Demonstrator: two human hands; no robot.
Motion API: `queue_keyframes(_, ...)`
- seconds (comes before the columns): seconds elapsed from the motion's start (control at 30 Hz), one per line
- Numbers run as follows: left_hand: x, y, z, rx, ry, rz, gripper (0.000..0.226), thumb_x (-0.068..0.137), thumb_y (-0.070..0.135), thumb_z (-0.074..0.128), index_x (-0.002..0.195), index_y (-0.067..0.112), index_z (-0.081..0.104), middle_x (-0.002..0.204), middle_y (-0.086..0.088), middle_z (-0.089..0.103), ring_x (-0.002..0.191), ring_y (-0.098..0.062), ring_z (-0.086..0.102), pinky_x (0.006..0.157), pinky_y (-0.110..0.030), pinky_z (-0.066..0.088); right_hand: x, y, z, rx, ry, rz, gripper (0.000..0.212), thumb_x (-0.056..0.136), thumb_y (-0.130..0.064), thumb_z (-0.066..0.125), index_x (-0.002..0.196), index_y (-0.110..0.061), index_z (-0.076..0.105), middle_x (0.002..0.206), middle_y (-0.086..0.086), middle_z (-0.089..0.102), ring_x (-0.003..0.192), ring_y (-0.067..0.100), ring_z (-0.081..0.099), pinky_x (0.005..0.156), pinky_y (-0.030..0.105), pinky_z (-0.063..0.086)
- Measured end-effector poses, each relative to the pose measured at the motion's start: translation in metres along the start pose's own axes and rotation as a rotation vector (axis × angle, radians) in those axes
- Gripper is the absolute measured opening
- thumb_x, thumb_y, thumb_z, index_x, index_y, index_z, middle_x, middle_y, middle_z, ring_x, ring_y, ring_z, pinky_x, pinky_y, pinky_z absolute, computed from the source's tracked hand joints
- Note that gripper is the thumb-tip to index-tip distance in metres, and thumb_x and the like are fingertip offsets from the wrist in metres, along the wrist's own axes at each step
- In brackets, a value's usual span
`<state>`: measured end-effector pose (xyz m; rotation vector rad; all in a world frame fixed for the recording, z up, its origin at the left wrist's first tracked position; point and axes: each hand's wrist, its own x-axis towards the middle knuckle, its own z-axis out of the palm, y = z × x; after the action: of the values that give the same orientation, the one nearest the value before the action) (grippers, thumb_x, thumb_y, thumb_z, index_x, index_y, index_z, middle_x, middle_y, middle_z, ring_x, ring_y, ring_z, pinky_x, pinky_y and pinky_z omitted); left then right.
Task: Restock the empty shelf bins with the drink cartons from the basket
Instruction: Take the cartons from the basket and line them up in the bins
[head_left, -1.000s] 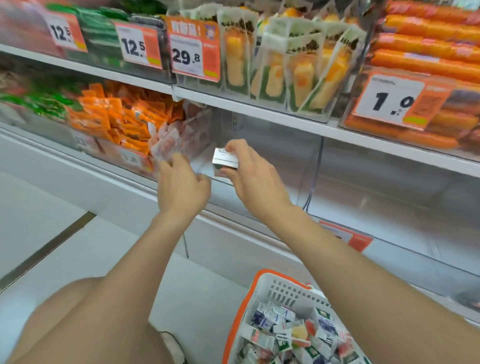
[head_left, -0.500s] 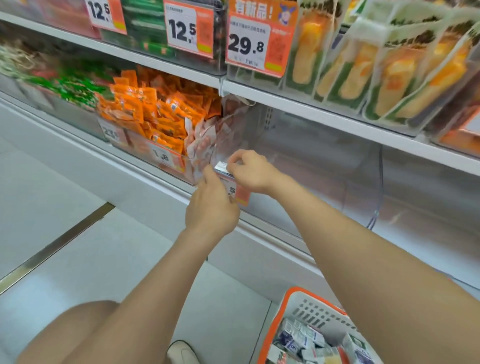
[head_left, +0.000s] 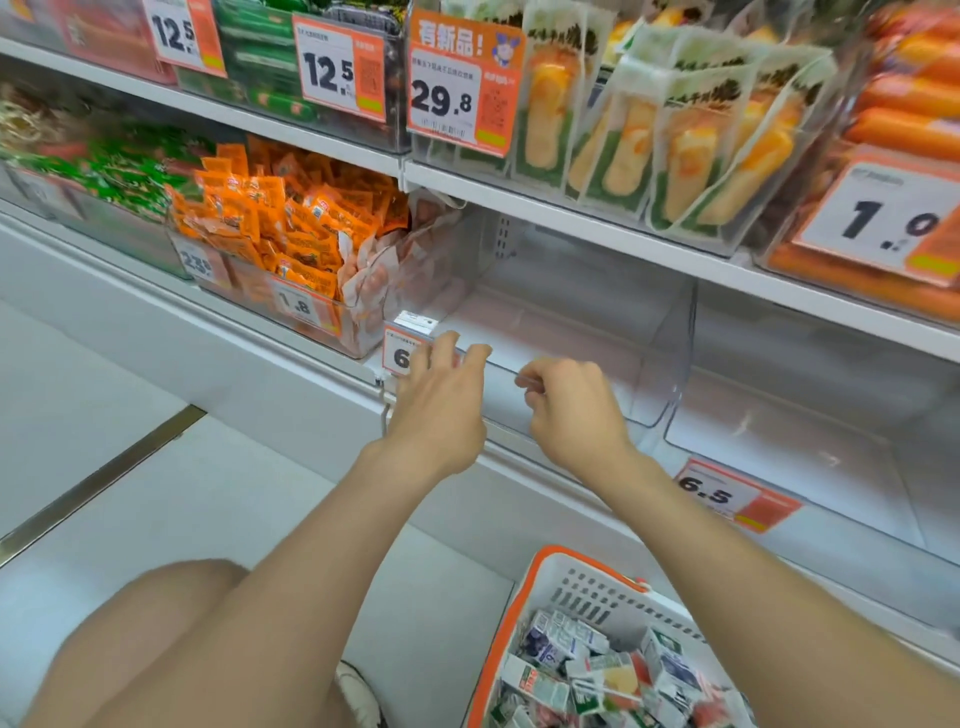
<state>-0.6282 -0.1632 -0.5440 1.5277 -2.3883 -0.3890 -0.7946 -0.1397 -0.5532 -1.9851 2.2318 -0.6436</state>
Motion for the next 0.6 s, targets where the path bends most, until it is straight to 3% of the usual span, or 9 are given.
queue_keyframes(0.23, -0.008, 0.006, -0.001, 0.020, 0.023, -0.034, 0.061, 0.094, 0.006, 0.060, 0.150, 0.019, 0.038, 0.158, -0.018, 0.025, 0.141, -0.044, 0.032, 0.110, -0.052, 0.038, -0.014, -0.015, 0.000, -0.002, 0.022, -0.043, 0.048, 0.082, 0.003, 0.058, 0.120, -0.022, 0.072, 0.105, -0.004, 0.076, 0.103, 0.027, 0.068, 0.079, 0.038, 0.057)
queue_keyframes(0.47, -0.018, 0.017, 0.007, 0.075, 0.035, -0.055, 0.052, 0.097, 0.009, 0.062, 0.144, 0.011, 0.040, 0.152, -0.022, 0.028, 0.132, -0.046, 0.042, 0.101, -0.050, 0.042, -0.024, -0.014, -0.003, -0.087, -0.008, -0.104, 0.057, 0.087, 0.008, 0.055, 0.133, -0.023, 0.066, 0.110, -0.001, 0.072, 0.103, 0.027, 0.066, 0.068, 0.030, 0.038)
queue_keyframes(0.6, -0.019, 0.027, 0.006, 0.142, 0.018, -0.058, 0.042, 0.100, 0.010, 0.059, 0.138, 0.004, 0.041, 0.144, -0.024, 0.036, 0.126, -0.046, 0.045, 0.100, -0.044, 0.039, -0.027, -0.015, -0.004, -0.058, -0.085, -0.125, 0.067, 0.079, 0.014, 0.051, 0.134, -0.020, 0.065, 0.109, 0.006, 0.072, 0.101, 0.032, 0.065, 0.069, 0.033, 0.046)
